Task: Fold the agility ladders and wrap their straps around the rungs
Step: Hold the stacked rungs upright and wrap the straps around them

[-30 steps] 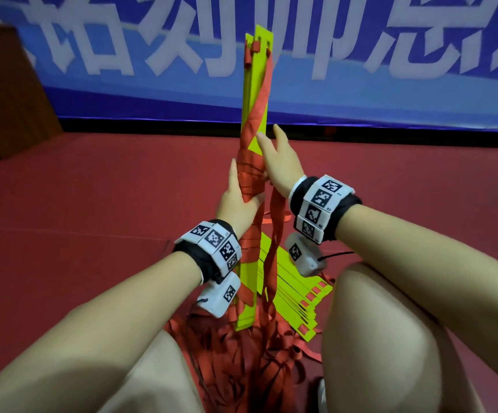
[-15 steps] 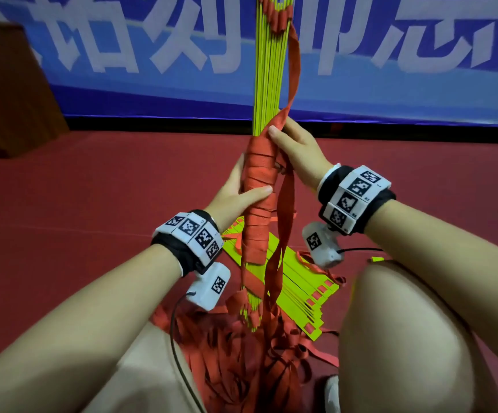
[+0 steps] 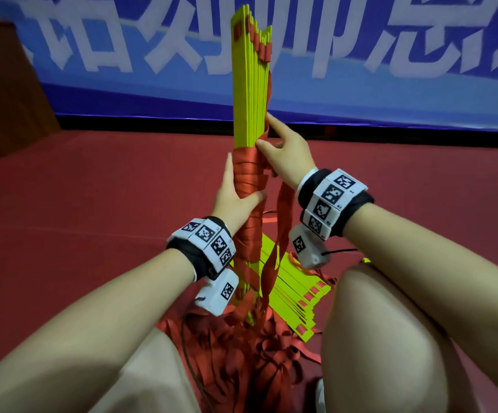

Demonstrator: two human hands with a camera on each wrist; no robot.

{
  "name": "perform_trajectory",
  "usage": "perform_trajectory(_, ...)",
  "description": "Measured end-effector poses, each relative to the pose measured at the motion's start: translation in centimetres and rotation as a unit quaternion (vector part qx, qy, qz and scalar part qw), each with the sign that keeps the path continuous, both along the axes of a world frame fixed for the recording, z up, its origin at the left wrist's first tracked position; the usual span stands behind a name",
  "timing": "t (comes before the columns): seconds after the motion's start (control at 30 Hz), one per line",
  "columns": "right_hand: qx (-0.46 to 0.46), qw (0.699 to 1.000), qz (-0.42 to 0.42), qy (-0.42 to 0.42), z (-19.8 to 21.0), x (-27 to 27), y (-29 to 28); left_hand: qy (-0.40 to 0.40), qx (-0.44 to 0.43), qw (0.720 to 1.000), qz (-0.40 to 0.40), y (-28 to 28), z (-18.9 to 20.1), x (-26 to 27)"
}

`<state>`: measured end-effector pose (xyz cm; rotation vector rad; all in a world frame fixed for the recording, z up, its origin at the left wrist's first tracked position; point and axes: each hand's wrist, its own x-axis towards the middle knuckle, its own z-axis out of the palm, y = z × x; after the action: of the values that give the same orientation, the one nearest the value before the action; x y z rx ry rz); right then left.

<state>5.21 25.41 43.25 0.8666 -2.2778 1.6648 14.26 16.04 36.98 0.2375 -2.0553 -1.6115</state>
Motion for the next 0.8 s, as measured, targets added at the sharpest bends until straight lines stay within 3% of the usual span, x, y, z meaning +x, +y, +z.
perform_trajectory(0.27,0.042,0.999,0.009,-0.007,-0.9,1.8,-1.2,-0.096,-0.150,0.983,0.040,-0.7,0.0,0.9)
perform_trajectory(0.37,0.044,0.999,-0.012,-0.022,-1.3,0.9,-0.9,-0.070,-0.176,0.982,0.008,-0.7,0.0,1.4)
perform_trajectory(0.47,-0.001,0.999,0.025,-0.038,-1.1,0.5,-0.2,-0.033,-0.067,0.996,-0.040,-0.6,0.1,1.4)
perform_trajectory(0.57,-0.100,0.987,0.090,-0.091,-0.5,0.7,0.3,-0.026,0.063,0.994,-0.087,-0.6,0.6,1.4)
perform_trajectory(0.7,-0.150,0.972,0.141,-0.114,0.7,1.1,1.0,-0.039,0.128,0.975,-0.179,0.2,1.0,1.9)
perform_trajectory(0.8,-0.144,0.970,0.154,-0.122,1.0,1.3,1.3,-0.027,0.173,0.971,-0.165,0.6,0.7,1.8)
